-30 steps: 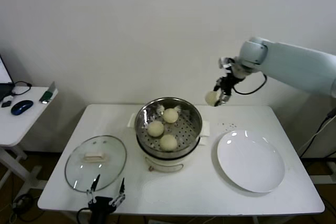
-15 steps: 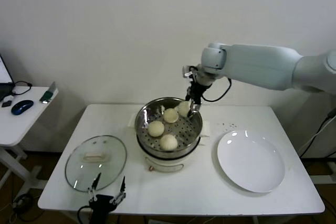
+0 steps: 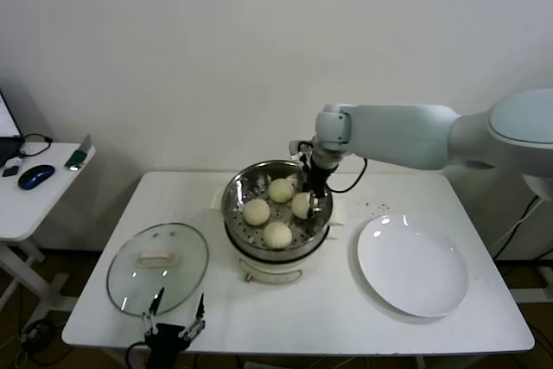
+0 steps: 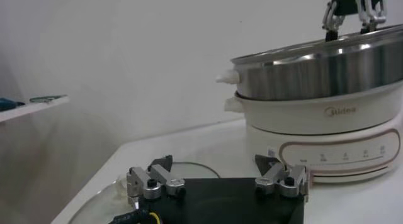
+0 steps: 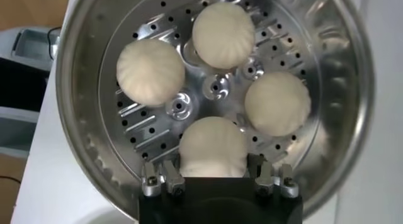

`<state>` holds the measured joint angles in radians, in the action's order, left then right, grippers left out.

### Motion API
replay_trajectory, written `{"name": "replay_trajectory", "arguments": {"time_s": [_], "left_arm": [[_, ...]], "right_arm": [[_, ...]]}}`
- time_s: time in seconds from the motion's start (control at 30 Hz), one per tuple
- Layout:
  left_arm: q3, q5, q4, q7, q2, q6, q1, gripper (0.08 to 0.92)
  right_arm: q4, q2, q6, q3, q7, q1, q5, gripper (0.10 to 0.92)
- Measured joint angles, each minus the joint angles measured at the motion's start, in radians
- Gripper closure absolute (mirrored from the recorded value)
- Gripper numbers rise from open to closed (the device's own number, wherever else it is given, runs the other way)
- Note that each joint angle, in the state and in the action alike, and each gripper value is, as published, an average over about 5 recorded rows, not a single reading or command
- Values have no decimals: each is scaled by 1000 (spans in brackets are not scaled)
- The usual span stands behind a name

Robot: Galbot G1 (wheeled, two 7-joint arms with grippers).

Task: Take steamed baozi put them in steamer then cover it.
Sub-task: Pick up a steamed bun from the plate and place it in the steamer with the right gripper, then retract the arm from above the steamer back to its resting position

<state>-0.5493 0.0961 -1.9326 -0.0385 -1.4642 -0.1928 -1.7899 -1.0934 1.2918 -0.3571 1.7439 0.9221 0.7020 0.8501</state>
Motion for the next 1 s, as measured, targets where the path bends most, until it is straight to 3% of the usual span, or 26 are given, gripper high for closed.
{"name": "replay_trajectory", "arguments": {"time_s": [0.23, 0.63, 1.0], "left_arm": [[2, 1, -1, 0, 0, 1, 2, 177], [-1, 3, -6, -2, 6, 3, 5, 177], [-21, 4, 5, -8, 6, 3, 16, 177]], "right_arm": [[7, 11, -2, -4, -4, -17, -6, 209], [-15, -36, 17, -24, 29, 38, 5, 203], [-89, -216, 90, -105, -29, 100, 0, 203]]}}
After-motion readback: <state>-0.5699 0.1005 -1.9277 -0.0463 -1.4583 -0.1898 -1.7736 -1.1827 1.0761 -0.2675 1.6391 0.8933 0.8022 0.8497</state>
